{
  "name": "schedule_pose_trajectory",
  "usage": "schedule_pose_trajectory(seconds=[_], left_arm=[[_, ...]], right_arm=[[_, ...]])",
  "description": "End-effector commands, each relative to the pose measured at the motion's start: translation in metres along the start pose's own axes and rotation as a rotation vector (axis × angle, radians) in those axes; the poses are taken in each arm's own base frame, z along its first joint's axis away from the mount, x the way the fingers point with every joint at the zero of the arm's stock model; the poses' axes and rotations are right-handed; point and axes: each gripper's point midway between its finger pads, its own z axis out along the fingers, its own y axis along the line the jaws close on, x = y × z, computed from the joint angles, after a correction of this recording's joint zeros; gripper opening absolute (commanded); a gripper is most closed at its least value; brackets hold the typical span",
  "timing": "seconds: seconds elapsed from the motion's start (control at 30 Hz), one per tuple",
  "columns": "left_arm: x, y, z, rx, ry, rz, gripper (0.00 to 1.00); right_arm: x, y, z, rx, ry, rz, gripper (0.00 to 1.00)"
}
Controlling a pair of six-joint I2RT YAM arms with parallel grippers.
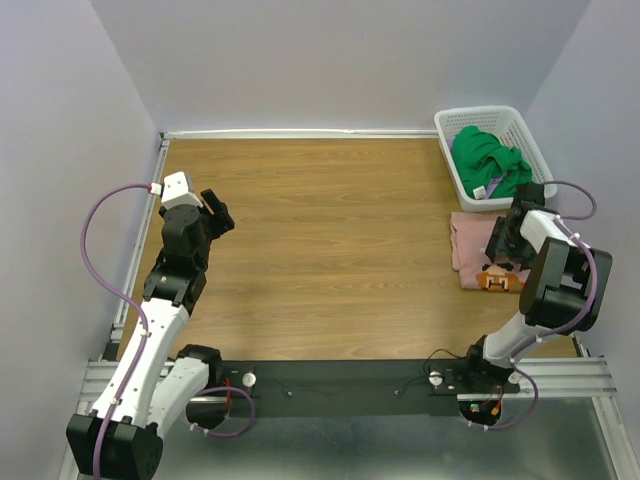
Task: Fold and stack the t-shirts
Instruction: Neatly place the folded tshirt to the corner
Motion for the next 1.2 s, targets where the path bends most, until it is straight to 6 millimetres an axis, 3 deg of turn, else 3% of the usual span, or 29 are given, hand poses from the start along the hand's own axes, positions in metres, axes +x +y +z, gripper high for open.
schedule_pose_trajectory(seconds=[0.0,0.07,0.13,0.17,0.2,0.3,0.33,0.37,0.53,0.73,0.83,0.93,1.07,1.17], left_arm=[[-0.001,0.004,0.001,-0.021,-0.017,0.011,0.73],[0.0,0.004,0.001,-0.019,-0.014,0.01,0.73],[0.0,0.003,0.001,-0.018,-0.014,0.011,0.73],[-0.001,0.004,0.001,-0.02,-0.016,0.009,0.73],[-0.001,0.004,0.001,-0.023,-0.017,0.008,0.73],[-0.004,0.008,-0.001,-0.041,-0.029,0.003,0.73],[-0.006,0.009,-0.002,-0.047,-0.036,0.0,0.73],[-0.008,0.01,-0.003,-0.053,-0.041,-0.003,0.74],[-0.028,0.007,-0.021,-0.044,-0.063,-0.029,0.75],[-0.073,0.002,-0.074,0.005,-0.12,-0.061,0.75],[-0.097,0.004,-0.101,0.016,-0.178,-0.083,0.75],[-0.1,0.015,-0.119,-0.027,-0.17,-0.101,0.75],[-0.099,0.028,-0.126,-0.083,-0.187,-0.125,0.75],[-0.099,0.035,-0.13,-0.109,-0.205,-0.142,0.75]], right_arm=[[-0.032,-0.015,-0.024,0.051,-0.127,0.082,0.77],[-0.047,-0.015,-0.044,0.026,-0.181,0.117,0.77],[-0.06,-0.013,-0.079,-0.034,-0.262,0.169,0.78],[-0.069,-0.011,-0.108,-0.095,-0.33,0.211,0.78],[-0.071,-0.008,-0.112,-0.118,-0.329,0.224,0.78],[-0.079,-0.011,-0.179,-0.216,-0.478,0.302,0.8],[-0.08,-0.01,-0.182,-0.229,-0.476,0.313,0.81],[-0.078,-0.011,-0.203,-0.263,-0.519,0.35,0.81],[-0.07,-0.002,-0.264,-0.359,-0.633,0.386,0.82],[-0.04,-0.022,-0.339,-0.372,-0.848,0.381,0.96],[-0.016,-0.041,-0.366,-0.39,-0.965,0.404,1.0],[0.008,-0.054,-0.38,-0.418,-1.055,0.396,1.0],[0.027,-0.065,-0.378,-0.412,-1.125,0.412,1.0],[0.03,-0.064,-0.379,-0.44,-1.164,0.405,1.0]])
